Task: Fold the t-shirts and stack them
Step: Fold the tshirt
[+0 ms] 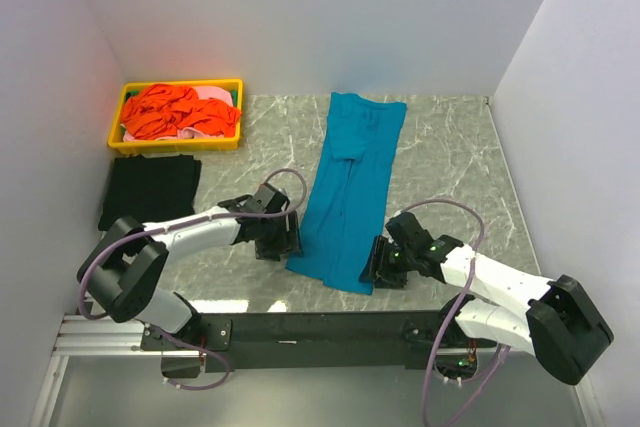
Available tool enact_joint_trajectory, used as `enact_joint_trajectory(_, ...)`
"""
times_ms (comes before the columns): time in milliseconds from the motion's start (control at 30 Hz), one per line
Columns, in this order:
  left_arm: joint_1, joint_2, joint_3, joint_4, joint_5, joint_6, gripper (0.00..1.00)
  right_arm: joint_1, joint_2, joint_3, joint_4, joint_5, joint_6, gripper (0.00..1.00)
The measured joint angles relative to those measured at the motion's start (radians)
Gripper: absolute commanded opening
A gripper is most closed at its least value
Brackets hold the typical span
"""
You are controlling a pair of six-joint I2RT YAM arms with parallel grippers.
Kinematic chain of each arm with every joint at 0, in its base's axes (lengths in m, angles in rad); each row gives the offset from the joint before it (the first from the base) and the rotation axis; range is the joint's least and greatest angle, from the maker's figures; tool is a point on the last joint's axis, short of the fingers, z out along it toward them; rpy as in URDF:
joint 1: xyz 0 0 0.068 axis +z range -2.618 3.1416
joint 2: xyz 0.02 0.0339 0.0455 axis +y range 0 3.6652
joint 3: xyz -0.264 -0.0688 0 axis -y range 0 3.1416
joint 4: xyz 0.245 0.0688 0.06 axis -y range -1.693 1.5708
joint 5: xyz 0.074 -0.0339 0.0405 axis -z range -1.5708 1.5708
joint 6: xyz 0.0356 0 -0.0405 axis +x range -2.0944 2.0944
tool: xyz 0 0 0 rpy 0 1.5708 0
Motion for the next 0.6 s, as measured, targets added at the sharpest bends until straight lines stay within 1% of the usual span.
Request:
enact_joint_trajectory(167, -0.023, 0.009, 0.000, 0.013, 0.004, -0.003, 0.67, 0.038, 0.019, 0.000, 0.018, -0.016, 0.029, 0.53)
enact_joint_trajectory(300, -0.046, 0.021, 0.001, 0.031, 0.009, -0.018, 0.62, 0.046, 0.021, -0.006, 0.023, -0.017, 0.038, 0.47)
enact_joint_trajectory(367, -0.055, 0.029, 0.004, 0.037, 0.013, -0.023, 0.57, 0.046, 0.022, -0.009, 0.025, -0.017, 0.043, 0.44)
enact_joint_trajectory(467, -0.065, 0.045, 0.011, 0.040, 0.015, -0.029, 0.44, 0.046, 0.023, -0.016, 0.027, -0.015, 0.048, 0.33)
enact_joint_trajectory(500, -0.067, 0.051, 0.012, 0.040, 0.016, -0.032, 0.39, 0.046, 0.023, -0.018, 0.029, -0.014, 0.049, 0.26)
enact_joint_trajectory(533, -0.069, 0.055, 0.013, 0.040, 0.014, -0.034, 0.26, 0.047, 0.023, -0.022, 0.029, -0.012, 0.048, 0.20)
enact_joint_trajectory(567, -0.071, 0.060, 0.013, 0.039, 0.015, -0.041, 0.20, 0.047, 0.023, -0.027, 0.030, -0.011, 0.050, 0.11)
enact_joint_trajectory(600, -0.074, 0.066, 0.013, 0.037, 0.011, -0.044, 0.07, 0.047, 0.023, -0.029, 0.029, -0.011, 0.051, 0.00)
